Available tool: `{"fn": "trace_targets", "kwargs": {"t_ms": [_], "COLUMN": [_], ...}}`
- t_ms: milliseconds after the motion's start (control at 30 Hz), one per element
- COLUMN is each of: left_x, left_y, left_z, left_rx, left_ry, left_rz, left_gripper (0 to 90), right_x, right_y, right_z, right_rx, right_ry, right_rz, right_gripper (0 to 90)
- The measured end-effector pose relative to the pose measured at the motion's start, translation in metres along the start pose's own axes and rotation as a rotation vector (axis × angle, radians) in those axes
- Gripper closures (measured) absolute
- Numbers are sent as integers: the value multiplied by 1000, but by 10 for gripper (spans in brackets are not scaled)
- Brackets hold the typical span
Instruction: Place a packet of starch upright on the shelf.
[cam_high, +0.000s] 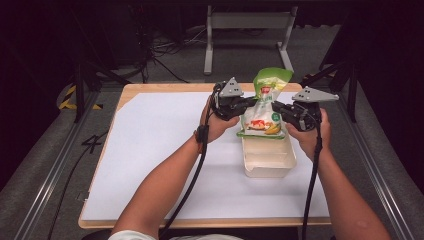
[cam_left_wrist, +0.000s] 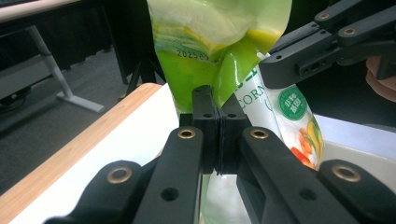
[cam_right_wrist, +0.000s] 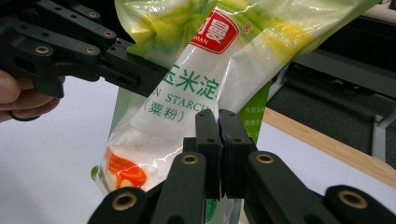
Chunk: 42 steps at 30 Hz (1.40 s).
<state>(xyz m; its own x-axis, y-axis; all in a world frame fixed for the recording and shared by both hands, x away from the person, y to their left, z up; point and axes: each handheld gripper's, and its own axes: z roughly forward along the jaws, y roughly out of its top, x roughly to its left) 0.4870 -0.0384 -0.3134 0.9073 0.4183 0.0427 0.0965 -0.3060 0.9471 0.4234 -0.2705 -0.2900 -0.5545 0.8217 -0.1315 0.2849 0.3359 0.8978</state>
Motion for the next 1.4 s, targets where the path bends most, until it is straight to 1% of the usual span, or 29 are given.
{"fn": "trace_targets", "kwargs": {"t_ms": [100,200,233,267,400,500,533,667,733,767,833,867,1000,1067,1167,1200,1267,1333,1367,1400], "left_x": [1,-1,-1,-3,-5,-7,-8,-9,-12,-14,-15,-16,-17,-16,-15,-15,-13,-13,-13,-14], "left_y": [-4,-8,-9,-10,-12,-14,-17,-20,-22,-24,-25,-26,-30,-30,-25,-24,-24,-25,-27,-29], "left_z": [4,7,8,9,11,12,14,18,21,23,24,25,27,29,31,30,32,32,33,33], "left_rx": [-6,2,5,11,13,14,15,26,35,45,49,51,47,48,49,44,37,34,30,30], "left_ry": [-18,-28,-31,-37,-44,-55,-63,-66,-66,-69,-66,-70,-78,-73,-60,-51,-53,-53,-55,-58], "left_rz": [-17,-17,-10,-13,-10,-6,-11,-6,1,14,22,21,15,24,36,50,36,35,26,29], "left_gripper": [889,889,889,889,888,888,888,887,887,886,886,884,884,884,883,882,881,879,878,876], "right_x": [-1,-2,-2,-2,-3,-3,-2,-2,-3,-3,-4,-4,-2,-2,-5,-6,-6,-7,-7,-7], "right_y": [-3,-6,-7,-11,-17,-21,-23,-28,-31,-35,-37,-40,-43,-45,-43,-42,-41,-41,-41,-42], "right_z": [0,-1,-1,-2,-4,-6,-6,-6,-5,-6,-5,-6,-6,-6,-4,-4,-3,-2,-1,-1], "right_rx": [2,5,8,8,8,8,8,14,13,14,13,17,19,17,12,5,1,-1,2,1], "right_ry": [-4,1,3,4,9,13,16,19,23,25,27,31,31,29,27,22,18,16,19,22], "right_rz": [1,1,3,9,18,22,25,28,33,40,41,44,39,35,40,42,35,31,35,36], "right_gripper": [871,871,872,871,871,871,872,871,871,871,871,871,871,871,871,871,871,871,871,871]}}
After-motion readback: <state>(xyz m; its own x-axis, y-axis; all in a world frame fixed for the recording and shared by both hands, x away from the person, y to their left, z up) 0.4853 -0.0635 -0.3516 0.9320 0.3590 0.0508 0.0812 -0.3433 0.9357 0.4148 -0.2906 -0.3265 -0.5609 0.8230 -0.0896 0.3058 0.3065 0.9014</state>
